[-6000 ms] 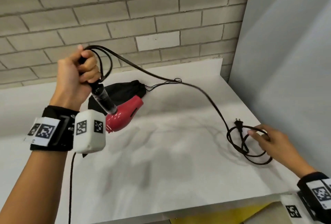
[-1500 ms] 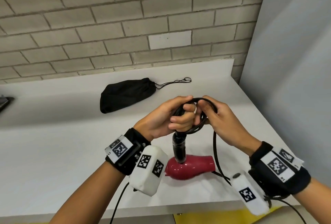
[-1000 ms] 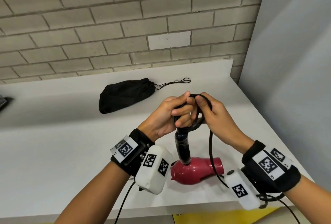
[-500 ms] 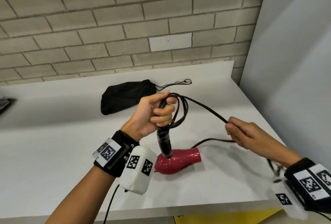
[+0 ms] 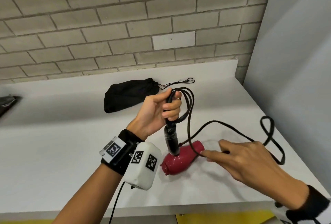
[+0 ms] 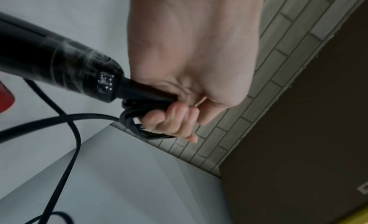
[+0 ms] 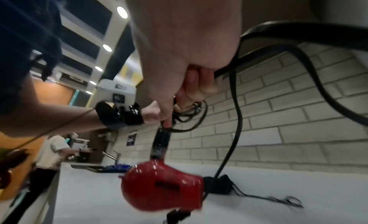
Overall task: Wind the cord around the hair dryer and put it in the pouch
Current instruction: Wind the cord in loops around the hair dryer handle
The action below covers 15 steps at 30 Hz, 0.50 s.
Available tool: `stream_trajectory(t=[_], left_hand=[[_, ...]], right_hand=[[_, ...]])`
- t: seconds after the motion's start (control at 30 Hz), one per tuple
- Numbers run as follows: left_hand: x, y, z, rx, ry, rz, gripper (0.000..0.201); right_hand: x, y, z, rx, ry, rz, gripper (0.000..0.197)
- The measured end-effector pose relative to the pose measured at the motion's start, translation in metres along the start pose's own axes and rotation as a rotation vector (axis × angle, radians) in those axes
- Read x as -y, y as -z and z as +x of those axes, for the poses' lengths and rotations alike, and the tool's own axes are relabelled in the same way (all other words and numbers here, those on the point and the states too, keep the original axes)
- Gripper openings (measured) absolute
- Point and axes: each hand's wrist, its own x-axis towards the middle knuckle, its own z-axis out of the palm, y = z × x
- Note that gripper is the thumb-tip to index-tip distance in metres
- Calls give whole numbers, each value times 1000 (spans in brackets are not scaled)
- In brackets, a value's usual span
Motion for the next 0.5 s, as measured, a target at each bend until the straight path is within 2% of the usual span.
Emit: stream_trajectory(t=[0.13,0.27,0.33,0.43,0.5], left_hand=[[11,-12,4,54,70,122,21],[23,-23,2,26,121,306,24],[29,-30,-1,27,130,447,29],[32,-36,-7,75,149,632,41],[30,-36,-10,89,174,652,36]], right_hand=[[4,13,19,-45,144,86,23],[6,22,39,-91,186,175,21],[4,26,49,-147,125,251,20],[-4,34,60,-257,-53,409,26],[-12,35,64,-295,-156,435,28]])
